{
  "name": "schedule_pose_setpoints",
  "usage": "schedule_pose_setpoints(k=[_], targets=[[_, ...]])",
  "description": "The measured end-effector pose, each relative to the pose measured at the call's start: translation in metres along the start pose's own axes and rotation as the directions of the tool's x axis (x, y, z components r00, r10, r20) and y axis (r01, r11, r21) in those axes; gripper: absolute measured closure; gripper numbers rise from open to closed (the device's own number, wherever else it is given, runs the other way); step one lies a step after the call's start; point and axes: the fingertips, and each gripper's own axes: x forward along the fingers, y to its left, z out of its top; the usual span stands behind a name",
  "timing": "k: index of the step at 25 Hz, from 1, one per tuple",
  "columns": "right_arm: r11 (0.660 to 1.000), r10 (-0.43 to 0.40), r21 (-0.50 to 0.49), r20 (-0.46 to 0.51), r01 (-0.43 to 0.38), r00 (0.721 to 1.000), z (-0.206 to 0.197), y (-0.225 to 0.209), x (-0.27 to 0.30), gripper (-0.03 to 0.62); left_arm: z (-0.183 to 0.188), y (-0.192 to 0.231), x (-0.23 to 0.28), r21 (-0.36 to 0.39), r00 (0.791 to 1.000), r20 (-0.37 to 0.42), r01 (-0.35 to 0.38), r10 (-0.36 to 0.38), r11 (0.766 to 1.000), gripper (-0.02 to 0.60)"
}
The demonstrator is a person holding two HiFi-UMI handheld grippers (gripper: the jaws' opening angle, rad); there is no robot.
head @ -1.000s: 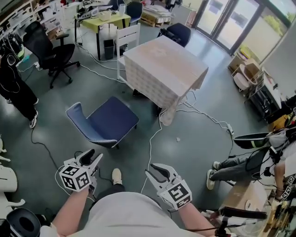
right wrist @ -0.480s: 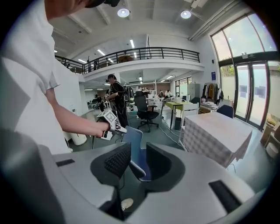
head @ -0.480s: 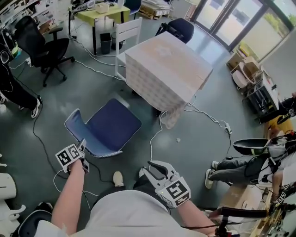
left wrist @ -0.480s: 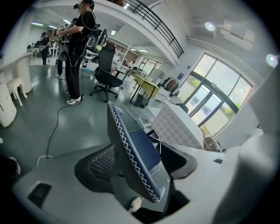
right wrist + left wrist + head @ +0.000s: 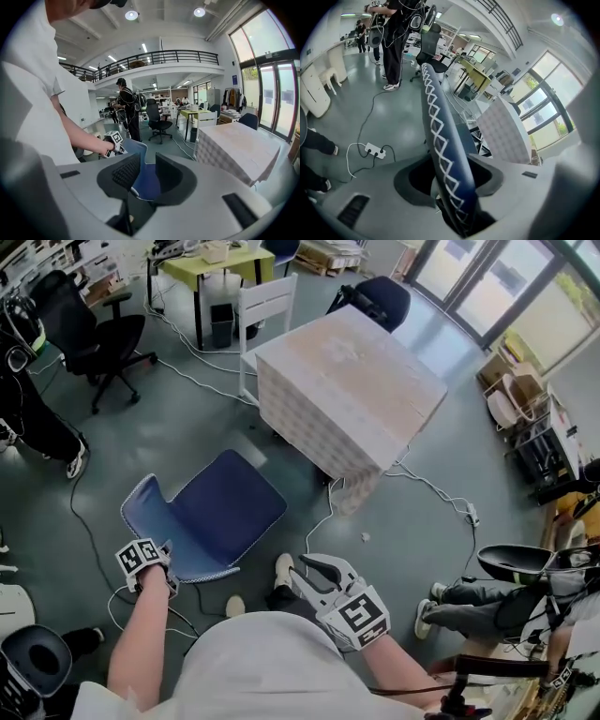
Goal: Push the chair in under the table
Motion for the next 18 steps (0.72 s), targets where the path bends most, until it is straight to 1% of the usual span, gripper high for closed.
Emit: schedule_pose_setpoints(k=[2,3,5,10,14,18], targets=[[1.000,0.003,0.009,0.000,-0.003,1.000,0.001,-0.022,0.001,0.487,0.003,0.000,0.000,-0.011,0.999,-0.011,-0.035,0.035,0.999,0.442],[1.000,0.008,0.014,-0.001,-0.008,1.000,0.001,-0.031,0.002,0.487,0.003,0.001,0.000,-0.024,0.999,-0.013,-0.049,0.049,0.999,0.465],[1.000,0.021,0.022,-0.005,-0.021,1.000,0.000,-0.047,0.005,0.487,0.004,0.002,0.000,-0.057,0.998,-0.008,-0.066,0.066,0.996,0.486],[0.998,0.059,0.031,-0.007,-0.059,0.998,0.004,-0.078,0.013,0.487,0.006,-0.010,0.005,-0.132,0.997,0.023,-0.074,0.077,0.989,0.509],[0.996,0.086,0.037,-0.010,-0.086,0.996,0.006,-0.097,0.016,0.487,0.005,-0.032,0.013,-0.138,0.997,0.025,-0.068,0.072,0.988,0.512],[0.995,0.096,0.038,-0.011,-0.096,0.995,0.006,-0.114,0.015,0.487,0.012,-0.053,0.024,-0.136,0.997,0.027,-0.062,0.066,0.989,0.514]])
